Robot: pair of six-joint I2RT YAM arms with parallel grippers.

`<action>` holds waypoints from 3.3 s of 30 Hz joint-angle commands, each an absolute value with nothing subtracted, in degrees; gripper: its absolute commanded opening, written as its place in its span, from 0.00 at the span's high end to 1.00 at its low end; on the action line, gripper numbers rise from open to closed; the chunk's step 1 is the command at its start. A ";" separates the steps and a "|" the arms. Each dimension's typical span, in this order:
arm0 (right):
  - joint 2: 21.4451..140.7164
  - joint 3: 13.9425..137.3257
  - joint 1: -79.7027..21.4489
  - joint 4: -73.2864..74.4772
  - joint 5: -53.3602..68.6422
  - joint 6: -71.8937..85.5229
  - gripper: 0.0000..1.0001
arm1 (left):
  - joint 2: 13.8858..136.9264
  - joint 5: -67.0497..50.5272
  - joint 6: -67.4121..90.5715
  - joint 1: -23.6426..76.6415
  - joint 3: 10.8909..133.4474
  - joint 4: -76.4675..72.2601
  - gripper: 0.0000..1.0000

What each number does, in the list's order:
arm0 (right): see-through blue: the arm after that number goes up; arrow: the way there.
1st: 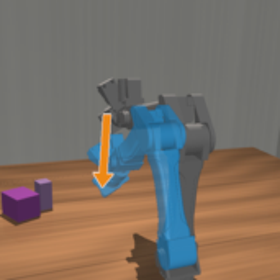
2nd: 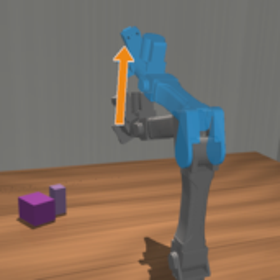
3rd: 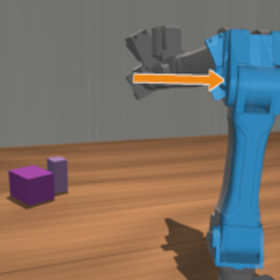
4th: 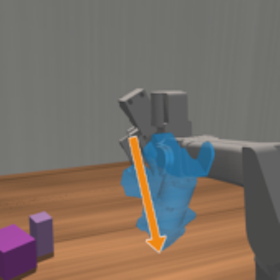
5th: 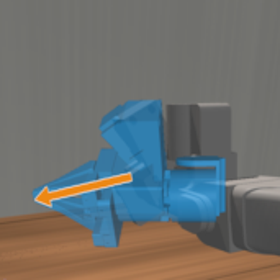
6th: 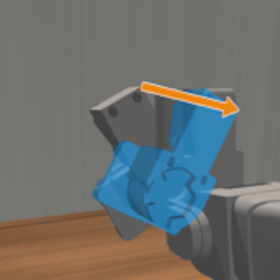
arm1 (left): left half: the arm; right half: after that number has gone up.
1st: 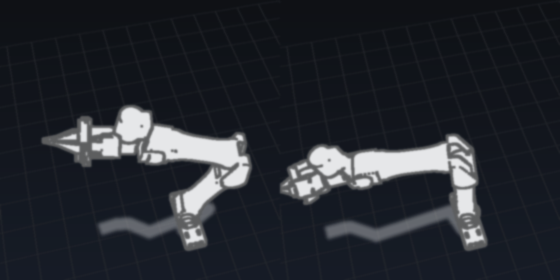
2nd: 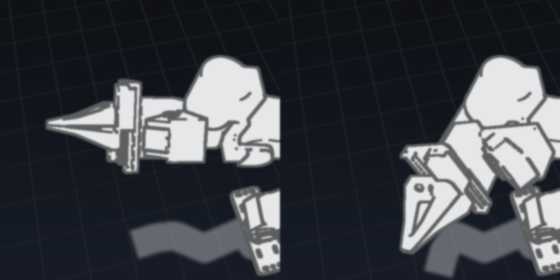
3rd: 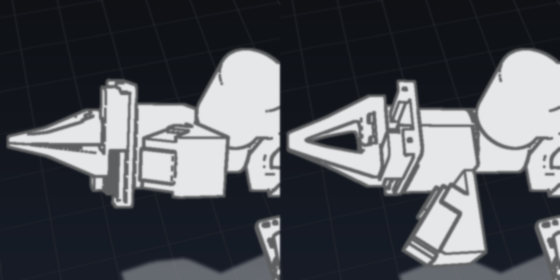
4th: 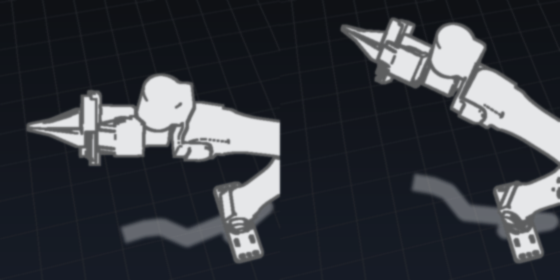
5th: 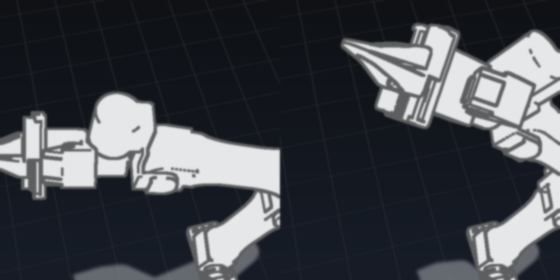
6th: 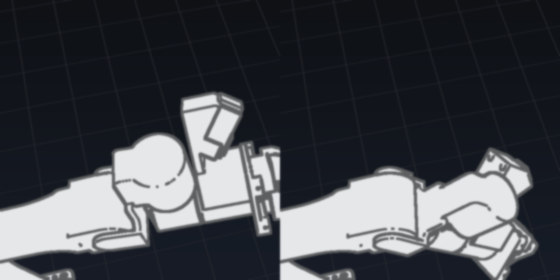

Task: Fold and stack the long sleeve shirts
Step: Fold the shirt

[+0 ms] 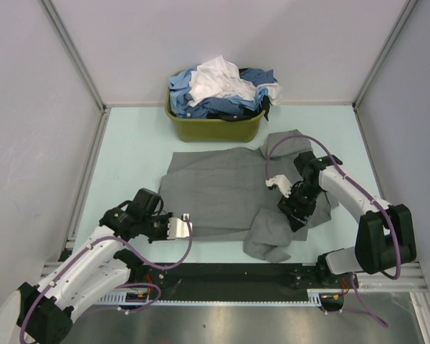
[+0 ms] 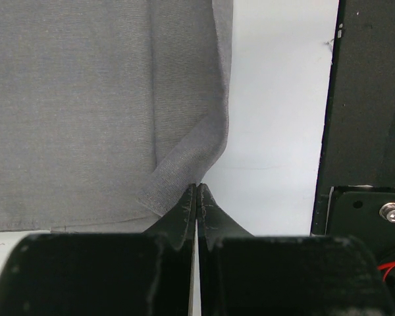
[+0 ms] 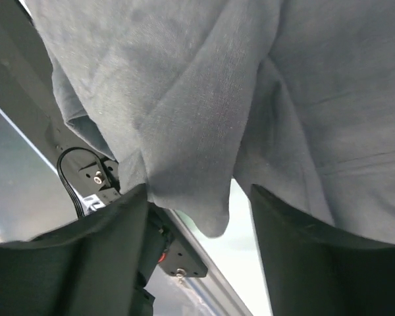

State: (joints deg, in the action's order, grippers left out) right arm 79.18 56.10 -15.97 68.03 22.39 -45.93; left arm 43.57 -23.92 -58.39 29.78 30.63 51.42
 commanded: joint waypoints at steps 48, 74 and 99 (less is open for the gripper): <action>71.62 82.98 -14.94 66.54 13.27 -55.28 1.00 | 67.66 -20.22 -52.82 18.90 46.49 43.17 1.00; 84.56 82.10 -0.63 68.89 21.61 -47.88 0.33 | 73.50 -26.00 -46.41 17.31 50.72 36.21 0.43; 75.05 37.89 -40.16 43.34 4.22 -52.21 0.36 | 61.88 -29.01 -44.91 19.95 45.88 38.23 0.22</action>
